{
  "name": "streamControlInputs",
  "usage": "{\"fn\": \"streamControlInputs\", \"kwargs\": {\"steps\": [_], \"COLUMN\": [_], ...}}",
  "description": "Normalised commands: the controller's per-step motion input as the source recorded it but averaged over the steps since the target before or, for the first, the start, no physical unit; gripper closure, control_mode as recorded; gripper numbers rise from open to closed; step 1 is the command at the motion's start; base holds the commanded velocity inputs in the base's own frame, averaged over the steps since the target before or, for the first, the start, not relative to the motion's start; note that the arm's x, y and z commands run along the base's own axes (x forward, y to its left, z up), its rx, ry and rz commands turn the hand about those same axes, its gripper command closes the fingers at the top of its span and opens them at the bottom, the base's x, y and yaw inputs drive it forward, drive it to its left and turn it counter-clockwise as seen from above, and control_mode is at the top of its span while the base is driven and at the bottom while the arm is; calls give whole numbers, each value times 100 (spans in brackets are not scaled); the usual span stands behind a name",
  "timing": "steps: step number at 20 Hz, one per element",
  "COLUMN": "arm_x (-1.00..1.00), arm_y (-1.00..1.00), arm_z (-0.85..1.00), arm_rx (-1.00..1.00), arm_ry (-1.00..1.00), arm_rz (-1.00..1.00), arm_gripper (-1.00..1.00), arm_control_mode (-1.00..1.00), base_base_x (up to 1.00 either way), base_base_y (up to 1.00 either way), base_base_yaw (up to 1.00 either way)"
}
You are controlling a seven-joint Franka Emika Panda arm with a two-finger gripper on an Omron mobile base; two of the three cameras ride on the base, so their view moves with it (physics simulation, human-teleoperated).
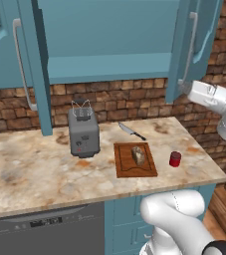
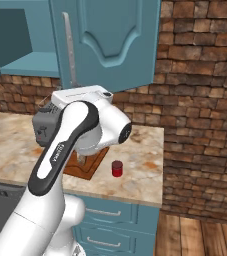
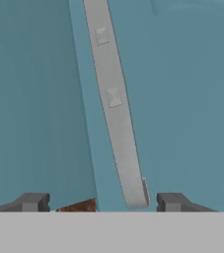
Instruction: Pick the bread, place it on the cutting board, pick the jam, place it on the counter, and close the cabinet.
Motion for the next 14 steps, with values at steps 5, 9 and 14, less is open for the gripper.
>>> {"fn": "streamControlInputs", "kwargs": {"steps": [5,9,14], "arm_x": [21,15,19], "arm_y": [0,0,3], "arm_z": [0,0,0], "arm_rx": [0,0,0], "arm_ry": [0,0,0], "arm_rz": [0,0,0], "arm_gripper": [-100,-100,-100], "arm_control_mode": [-100,-100,-100], "base_base_x": [0,0,0], "base_base_y": [0,0,0], "base_base_yaw": [0,0,0]}}
